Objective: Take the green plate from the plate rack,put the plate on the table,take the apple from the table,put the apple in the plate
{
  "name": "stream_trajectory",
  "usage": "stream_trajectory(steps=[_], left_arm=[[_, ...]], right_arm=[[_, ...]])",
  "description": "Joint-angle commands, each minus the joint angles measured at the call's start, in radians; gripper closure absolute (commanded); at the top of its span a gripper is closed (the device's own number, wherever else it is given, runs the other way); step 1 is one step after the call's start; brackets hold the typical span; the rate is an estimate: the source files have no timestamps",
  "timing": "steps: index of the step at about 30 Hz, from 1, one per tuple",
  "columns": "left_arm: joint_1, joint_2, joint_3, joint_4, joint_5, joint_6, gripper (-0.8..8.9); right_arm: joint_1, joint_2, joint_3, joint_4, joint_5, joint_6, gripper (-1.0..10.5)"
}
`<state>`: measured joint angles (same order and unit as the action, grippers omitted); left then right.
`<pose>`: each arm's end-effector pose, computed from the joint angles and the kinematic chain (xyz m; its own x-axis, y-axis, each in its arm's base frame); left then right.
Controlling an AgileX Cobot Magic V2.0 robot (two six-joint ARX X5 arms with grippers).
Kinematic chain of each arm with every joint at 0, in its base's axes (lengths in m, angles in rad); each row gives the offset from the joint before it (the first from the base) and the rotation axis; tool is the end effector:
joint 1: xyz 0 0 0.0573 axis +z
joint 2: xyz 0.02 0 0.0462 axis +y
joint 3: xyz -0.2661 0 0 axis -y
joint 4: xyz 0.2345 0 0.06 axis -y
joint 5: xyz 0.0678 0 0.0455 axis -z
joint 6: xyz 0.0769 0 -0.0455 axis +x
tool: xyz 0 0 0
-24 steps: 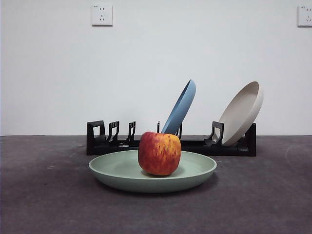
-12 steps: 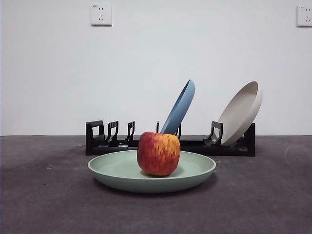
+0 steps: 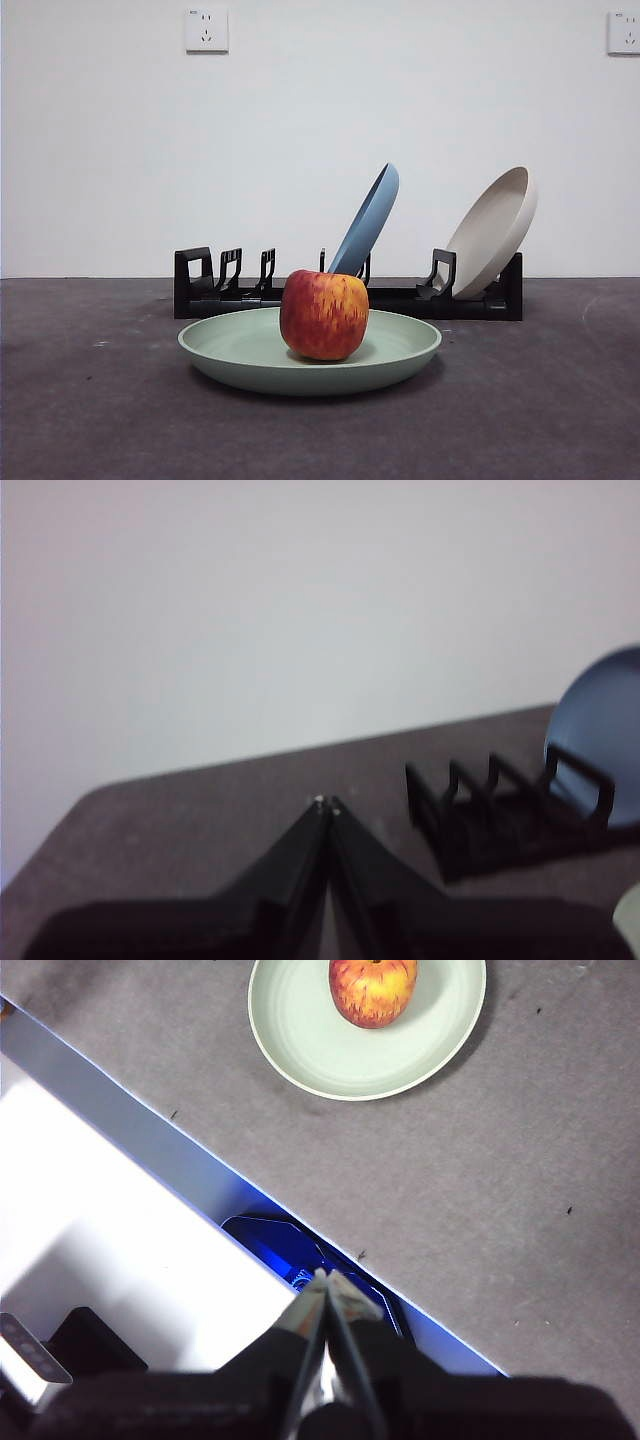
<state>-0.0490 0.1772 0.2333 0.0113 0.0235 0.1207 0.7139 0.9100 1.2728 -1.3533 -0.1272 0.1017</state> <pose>0.1329 -0.0083 0.2332 0.9951 -0.0723 0.0673 0.0638 0.9905 0.1217 0.0946 0.0949 0.3324 0.3280 0.4520 -0.8295 -0.6343 0.7561 0.1612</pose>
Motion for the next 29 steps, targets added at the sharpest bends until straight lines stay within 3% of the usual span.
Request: stream_trajectory(steps=[1,9,18,29], left_arm=[[0.007,-0.041,-0.069,0.014,0.004,0.011,8.17],[0.007,-0.134,-0.216,-0.016,0.005,0.003,8.17],[0.007,-0.175,-0.228,-0.205,0.009,0.0,8.17],[0.007,-0.174,-0.228,-0.2,0.005,-0.031,8.17]], right_arm=[[0.003,-0.002,-0.007,0.001,0.003,0.01,9.5],[0.003,-0.002,-0.007,0.001,0.003,0.01,9.5],[0.003,-0.002,-0.007,0.001,0.003,0.01,9.5],[0.003,-0.002,-0.007,0.001,0.003,0.01,9.5]])
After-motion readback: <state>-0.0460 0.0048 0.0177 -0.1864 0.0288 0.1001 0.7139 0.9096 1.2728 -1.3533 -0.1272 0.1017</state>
